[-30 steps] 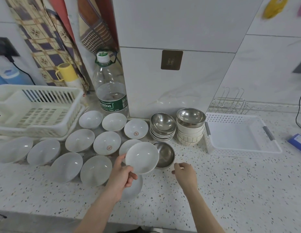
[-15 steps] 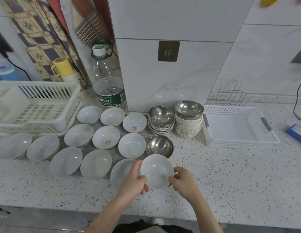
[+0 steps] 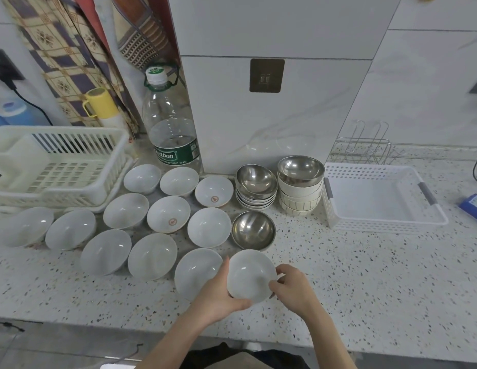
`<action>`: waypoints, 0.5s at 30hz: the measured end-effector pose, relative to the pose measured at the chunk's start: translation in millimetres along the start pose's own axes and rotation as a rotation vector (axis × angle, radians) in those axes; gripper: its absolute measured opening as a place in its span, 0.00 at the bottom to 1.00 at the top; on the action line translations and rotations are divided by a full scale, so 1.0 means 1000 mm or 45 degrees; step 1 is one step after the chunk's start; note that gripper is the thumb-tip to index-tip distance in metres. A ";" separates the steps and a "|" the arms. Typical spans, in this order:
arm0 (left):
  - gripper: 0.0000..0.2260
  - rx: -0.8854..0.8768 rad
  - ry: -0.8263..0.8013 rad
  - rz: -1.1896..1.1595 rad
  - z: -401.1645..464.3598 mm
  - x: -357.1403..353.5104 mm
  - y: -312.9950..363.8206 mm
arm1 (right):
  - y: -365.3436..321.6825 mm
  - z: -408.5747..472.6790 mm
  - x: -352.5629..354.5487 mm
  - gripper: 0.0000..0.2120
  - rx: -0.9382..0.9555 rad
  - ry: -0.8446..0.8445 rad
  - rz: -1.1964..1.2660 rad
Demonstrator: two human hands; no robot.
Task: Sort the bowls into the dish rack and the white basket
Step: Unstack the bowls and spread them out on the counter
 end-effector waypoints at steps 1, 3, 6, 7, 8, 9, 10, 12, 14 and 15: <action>0.48 0.010 -0.002 0.022 0.000 0.000 0.000 | 0.000 0.000 0.000 0.08 -0.004 -0.008 0.002; 0.50 0.038 -0.010 0.058 0.001 -0.001 0.000 | 0.001 0.001 0.000 0.08 -0.012 -0.018 0.010; 0.52 0.072 -0.024 0.076 0.002 -0.001 -0.001 | 0.002 0.003 0.000 0.08 -0.020 -0.024 0.002; 0.52 0.077 -0.029 0.072 0.003 -0.001 -0.001 | 0.002 0.004 0.000 0.08 -0.023 -0.027 -0.003; 0.53 0.082 -0.033 0.069 0.005 -0.001 -0.001 | 0.002 0.004 0.001 0.09 -0.023 -0.031 -0.009; 0.53 0.089 -0.038 0.071 0.006 -0.002 -0.001 | 0.002 0.005 0.001 0.09 -0.024 -0.035 -0.018; 0.53 0.098 -0.042 0.077 0.007 -0.002 -0.002 | 0.003 0.005 0.002 0.09 -0.026 -0.038 -0.028; 0.53 0.108 -0.045 0.084 0.008 -0.003 -0.002 | 0.004 0.005 0.002 0.10 -0.037 -0.043 -0.055; 0.53 0.105 -0.045 0.084 0.009 -0.004 -0.002 | 0.005 0.005 0.002 0.10 -0.042 -0.043 -0.082; 0.52 0.104 -0.041 0.086 0.010 -0.004 -0.002 | 0.005 0.005 0.002 0.10 -0.039 -0.042 -0.093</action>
Point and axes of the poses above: each hand's wrist, its own z-axis towards the middle knuckle, its own x-axis out of the back of the hand, y = z × x, the point moved 1 cm from there along z, towards the middle knuckle, and after that the axes turned 9 degrees about -y, right-handed, at the moved point
